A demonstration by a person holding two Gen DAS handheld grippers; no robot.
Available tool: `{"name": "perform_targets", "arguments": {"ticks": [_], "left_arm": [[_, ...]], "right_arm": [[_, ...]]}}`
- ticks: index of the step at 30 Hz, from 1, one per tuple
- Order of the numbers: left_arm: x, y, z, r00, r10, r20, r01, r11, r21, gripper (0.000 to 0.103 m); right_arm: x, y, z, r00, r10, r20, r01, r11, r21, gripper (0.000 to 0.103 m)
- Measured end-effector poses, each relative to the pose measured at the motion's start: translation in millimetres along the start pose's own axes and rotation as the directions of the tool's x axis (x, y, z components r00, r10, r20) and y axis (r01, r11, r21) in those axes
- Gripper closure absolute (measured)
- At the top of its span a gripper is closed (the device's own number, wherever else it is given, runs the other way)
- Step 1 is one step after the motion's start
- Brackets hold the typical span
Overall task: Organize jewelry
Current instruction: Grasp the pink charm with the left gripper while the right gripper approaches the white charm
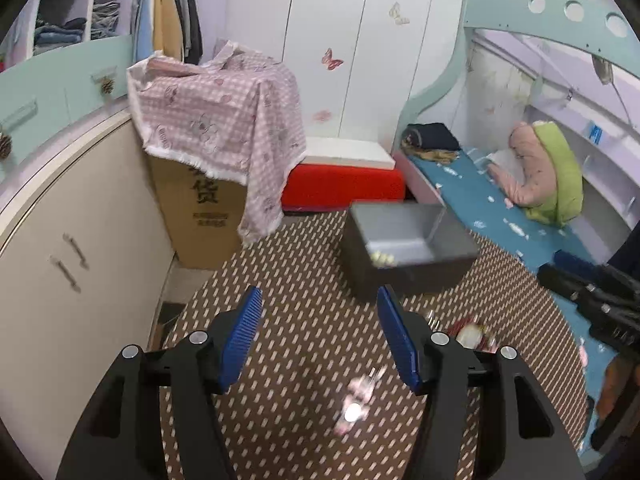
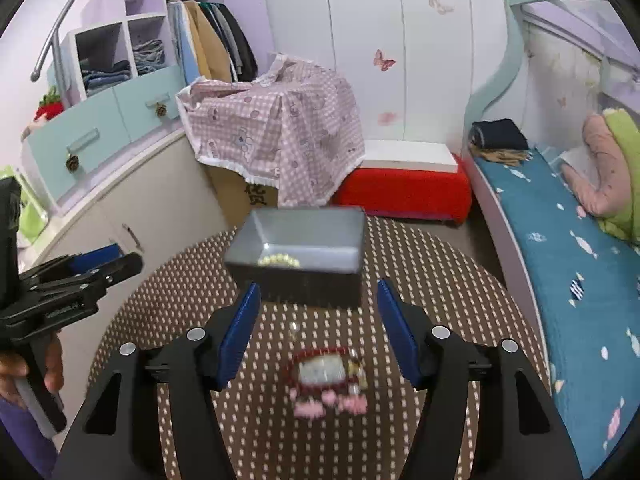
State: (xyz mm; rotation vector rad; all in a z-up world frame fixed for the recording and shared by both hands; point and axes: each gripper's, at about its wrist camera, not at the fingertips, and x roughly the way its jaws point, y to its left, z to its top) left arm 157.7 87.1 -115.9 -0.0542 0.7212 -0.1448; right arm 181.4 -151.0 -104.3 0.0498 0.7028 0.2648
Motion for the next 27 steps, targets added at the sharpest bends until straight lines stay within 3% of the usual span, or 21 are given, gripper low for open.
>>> {"name": "perform_targets", "arguments": {"ticks": [5,10,18,21,27], "left_arm": [[10.7,2.0,-37.7,0.996,-0.030,-0.080,0.030,1.000,0.002,0.045],[31.7,-6.2,-66.8,0.988,-0.015,-0.152,0.018,1.000,0.017,0.045],[47.2,-12.4,-79.2,0.983,0.007,-0.184,0.006,0.998,0.068,0.045],[50.6,-13.1,-80.4,0.982,0.004,-0.186,0.009,0.997,0.072,0.050],[48.9,-12.6,-80.5,0.985,0.029,-0.168,-0.012,0.995,0.100,0.077]], "right_arm": [[1.2,1.3,-35.1,0.999,0.018,-0.039,-0.016,0.999,0.044,0.041],[14.0,11.5,-55.6,0.997,0.023,-0.078,-0.019,0.999,0.049,0.041],[28.1,21.2,-69.2,0.992,0.038,-0.119,-0.033,0.998,0.049,0.041],[31.6,24.7,-69.0,0.992,0.039,-0.123,-0.034,0.999,0.040,0.041],[41.8,35.4,-67.2,0.989,0.054,-0.136,-0.051,0.998,0.023,0.041]]}}
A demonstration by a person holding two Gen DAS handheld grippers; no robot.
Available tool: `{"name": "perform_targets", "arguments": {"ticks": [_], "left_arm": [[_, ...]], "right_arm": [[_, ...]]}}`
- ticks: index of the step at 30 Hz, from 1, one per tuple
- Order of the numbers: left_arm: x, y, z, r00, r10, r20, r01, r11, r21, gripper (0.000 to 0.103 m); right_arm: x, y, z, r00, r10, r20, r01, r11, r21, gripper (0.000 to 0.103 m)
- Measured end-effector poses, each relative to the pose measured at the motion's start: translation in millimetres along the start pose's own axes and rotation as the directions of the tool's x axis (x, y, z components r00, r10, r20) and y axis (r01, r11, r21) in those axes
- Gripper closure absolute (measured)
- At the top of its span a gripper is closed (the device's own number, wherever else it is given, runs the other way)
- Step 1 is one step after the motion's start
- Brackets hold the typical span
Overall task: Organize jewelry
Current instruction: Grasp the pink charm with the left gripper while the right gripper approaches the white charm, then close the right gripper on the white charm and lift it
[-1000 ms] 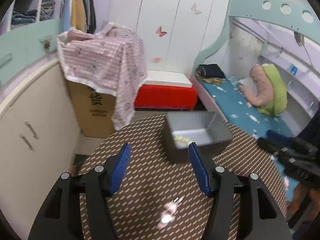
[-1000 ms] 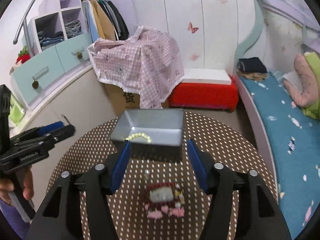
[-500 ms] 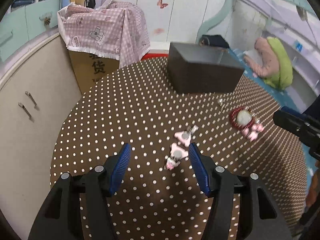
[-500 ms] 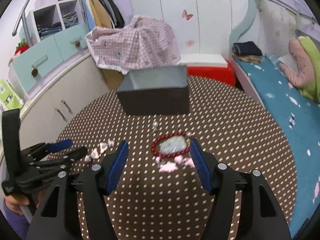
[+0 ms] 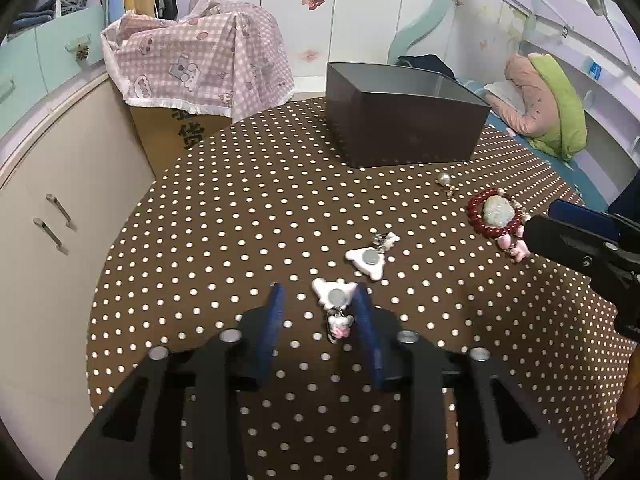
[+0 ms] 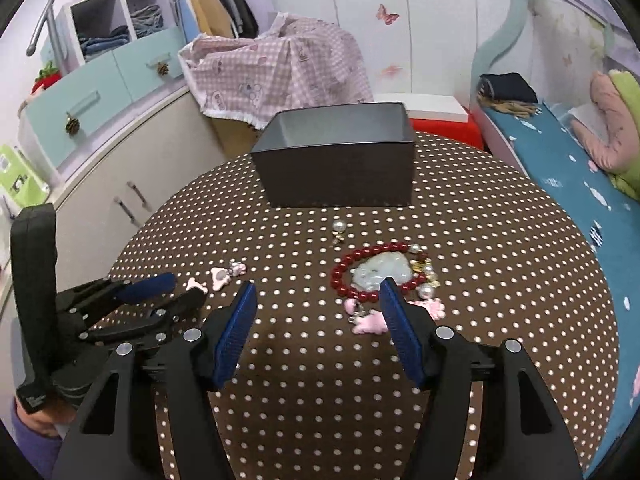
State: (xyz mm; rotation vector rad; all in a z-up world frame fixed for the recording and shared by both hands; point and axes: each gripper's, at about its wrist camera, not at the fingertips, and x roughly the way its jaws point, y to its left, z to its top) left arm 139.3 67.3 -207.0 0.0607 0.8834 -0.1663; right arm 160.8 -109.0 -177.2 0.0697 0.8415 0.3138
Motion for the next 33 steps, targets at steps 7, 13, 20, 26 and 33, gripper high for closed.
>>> {"name": "perform_targets", "arguments": {"ticks": [7,13,20,26,33], "left_arm": [[-4.8,20.0,-3.7,1.000,-0.010,0.016,0.011,0.998,-0.065,0.092],[-11.5,37.5,-2.7,0.999,-0.016,0.028,0.019,0.995,-0.102,0.095],[-19.0,49.9,-2.8,0.999,-0.026,0.047,0.032,0.992,-0.125,0.095],[-22.5,56.9,-2.9,0.998,-0.041,0.057,0.049,0.989,-0.140,0.095],[-20.9,52.2,-2.1,0.996,-0.064,0.054,0.071,0.987,-0.143,0.095]], "right_arm": [[20.1,20.5,3.7,0.999,0.022,-0.029,-0.023,0.999,-0.031,0.041],[42.7,43.0,4.3,0.996,0.050,-0.069,-0.054,0.996,-0.064,0.041],[68.1,63.4,2.7,0.990,0.083,-0.112,-0.091,0.994,-0.064,0.041],[75.9,78.9,4.9,0.994,0.049,-0.098,-0.061,0.990,-0.129,0.042],[77.0,82.1,5.9,0.995,0.030,-0.100,-0.047,0.984,-0.169,0.075]]}}
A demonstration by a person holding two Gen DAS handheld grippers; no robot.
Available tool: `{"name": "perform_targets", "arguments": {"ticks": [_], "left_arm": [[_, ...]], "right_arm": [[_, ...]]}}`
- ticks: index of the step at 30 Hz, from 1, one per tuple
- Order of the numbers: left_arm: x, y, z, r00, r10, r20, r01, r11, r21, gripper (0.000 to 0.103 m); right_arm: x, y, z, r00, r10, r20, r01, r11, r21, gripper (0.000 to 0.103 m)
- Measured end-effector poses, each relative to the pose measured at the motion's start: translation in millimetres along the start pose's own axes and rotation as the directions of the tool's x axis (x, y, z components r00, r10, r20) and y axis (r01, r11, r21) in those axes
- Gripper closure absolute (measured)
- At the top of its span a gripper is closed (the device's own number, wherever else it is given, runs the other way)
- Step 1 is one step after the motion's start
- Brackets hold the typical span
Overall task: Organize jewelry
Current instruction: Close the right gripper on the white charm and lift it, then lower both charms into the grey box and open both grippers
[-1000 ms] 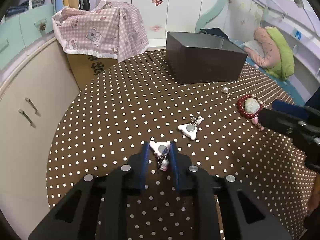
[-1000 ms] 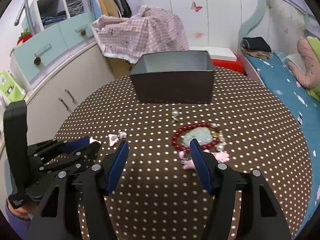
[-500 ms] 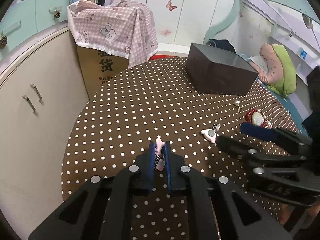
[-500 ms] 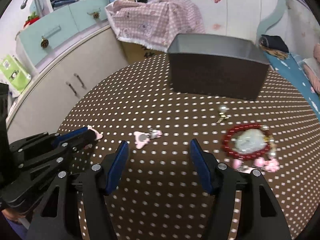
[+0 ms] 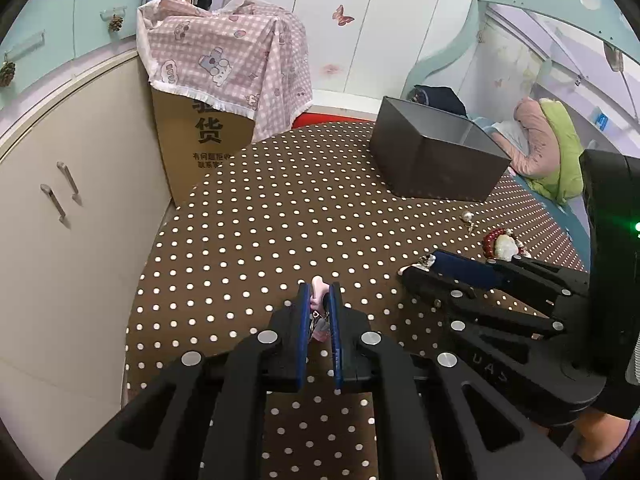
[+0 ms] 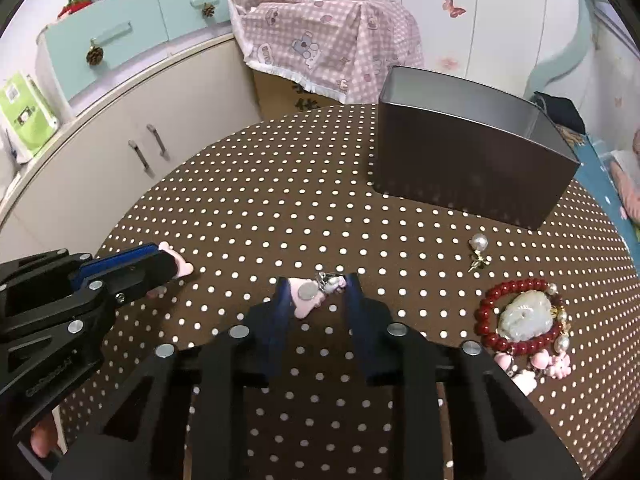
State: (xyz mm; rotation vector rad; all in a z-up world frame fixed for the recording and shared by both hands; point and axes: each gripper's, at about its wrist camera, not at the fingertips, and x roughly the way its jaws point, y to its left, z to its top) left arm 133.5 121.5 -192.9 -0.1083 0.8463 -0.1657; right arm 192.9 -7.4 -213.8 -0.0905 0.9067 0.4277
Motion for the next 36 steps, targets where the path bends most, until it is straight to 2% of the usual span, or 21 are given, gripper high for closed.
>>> {"name": "perform_targets", "arguments": {"ticks": [11,16,22,26,28,36], "left_arm": [[0.2,-14.0,9.4,1.000,-0.023,0.005,0.023,0.999,0.021,0.095],[-1.0,-30.8,26.1,0.998,-0.064,0.021,0.063,0.997,0.045,0.095],[-3.2,-61.6,62.0,0.991,-0.121,0.057,0.115,0.988,0.101,0.095],[-0.8,-83.9,98.3,0.985,-0.152,0.087,0.139,0.980,0.140,0.095],[5.3,-90.6,112.0,0.984,-0.161,0.079,0.148,0.978,0.150,0.095],[63.7,-104.0,157.9,0.980,-0.193,-0.038,0.196,0.974,0.112,0.095]], "right_arm": [[-13.8,-18.8,-5.3,1.000,0.011,0.023,-0.011,0.999,0.033,0.075],[-35.8,-39.5,1.6,0.997,0.008,0.072,-0.013,0.998,0.062,0.075],[-67.5,-73.2,23.4,0.988,-0.019,0.153,0.004,0.995,0.099,0.075],[-78.4,-96.7,45.2,0.980,-0.047,0.192,0.023,0.992,0.124,0.075],[-79.5,-108.1,53.7,0.978,-0.055,0.200,0.028,0.990,0.138,0.075],[-60.3,-146.4,85.7,0.979,-0.085,0.188,0.050,0.982,0.181,0.075]]}}
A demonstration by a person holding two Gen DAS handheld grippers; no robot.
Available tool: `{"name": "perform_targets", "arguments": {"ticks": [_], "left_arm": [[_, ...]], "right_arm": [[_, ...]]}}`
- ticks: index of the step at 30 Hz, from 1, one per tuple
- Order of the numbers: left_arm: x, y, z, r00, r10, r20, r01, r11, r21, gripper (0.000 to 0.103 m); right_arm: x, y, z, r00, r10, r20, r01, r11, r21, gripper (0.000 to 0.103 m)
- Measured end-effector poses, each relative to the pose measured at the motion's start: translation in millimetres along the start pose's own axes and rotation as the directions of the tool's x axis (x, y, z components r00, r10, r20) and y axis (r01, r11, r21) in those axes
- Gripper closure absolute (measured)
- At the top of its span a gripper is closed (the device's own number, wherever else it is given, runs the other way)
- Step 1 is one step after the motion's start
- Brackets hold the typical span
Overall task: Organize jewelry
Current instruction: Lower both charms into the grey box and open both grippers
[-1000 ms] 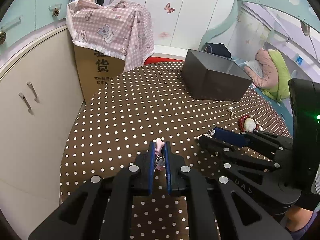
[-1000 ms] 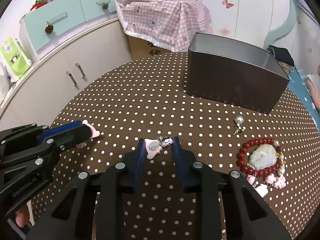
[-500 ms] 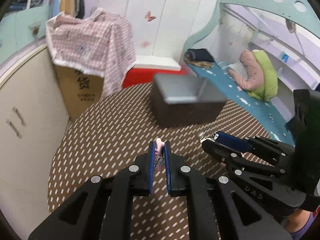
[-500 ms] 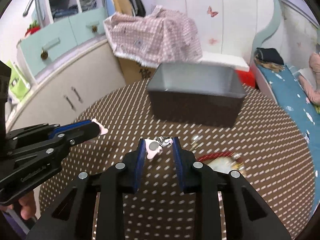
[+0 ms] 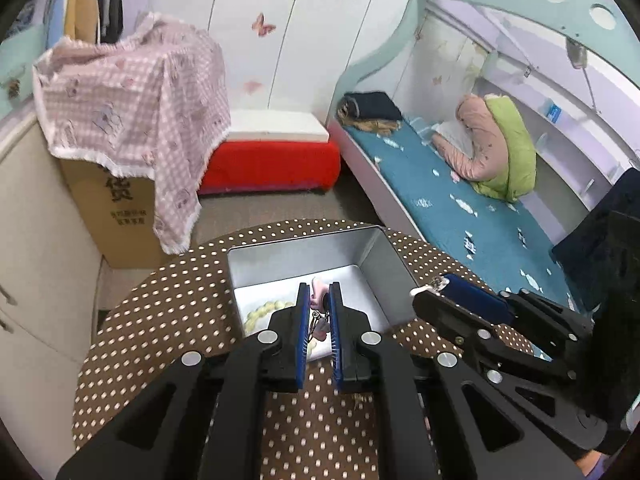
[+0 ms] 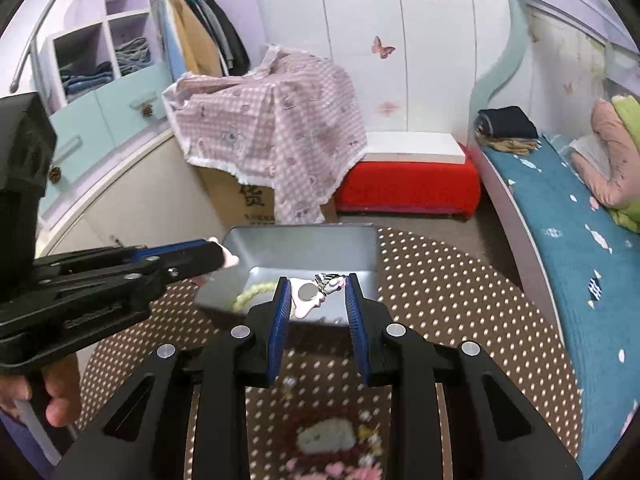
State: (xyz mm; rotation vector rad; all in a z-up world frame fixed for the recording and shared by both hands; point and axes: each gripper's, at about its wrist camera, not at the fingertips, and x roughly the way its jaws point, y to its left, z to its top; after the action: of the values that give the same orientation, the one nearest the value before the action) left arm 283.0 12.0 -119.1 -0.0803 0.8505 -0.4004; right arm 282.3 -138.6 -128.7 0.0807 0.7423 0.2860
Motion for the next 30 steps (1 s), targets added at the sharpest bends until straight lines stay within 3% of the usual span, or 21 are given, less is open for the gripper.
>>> {"name": "perform_targets", "arguments": {"ticks": [9,30], "left_arm": [[38.0,3.2,0.8,0.996,0.003,-0.085,-0.004,1.000,-0.020,0.095],[22.8,3.4,-2.2,0.998,0.001,-0.064,-0.003,0.999,-0.041,0.093]], "right_arm": [[33.6,-4.6,6.5,0.999,-0.006,-0.050,0.006,1.000,-0.004,0.075],[42.2,-4.3,0.5,0.998,-0.002,-0.063,0.003,1.000,0.025,0.073]]}}
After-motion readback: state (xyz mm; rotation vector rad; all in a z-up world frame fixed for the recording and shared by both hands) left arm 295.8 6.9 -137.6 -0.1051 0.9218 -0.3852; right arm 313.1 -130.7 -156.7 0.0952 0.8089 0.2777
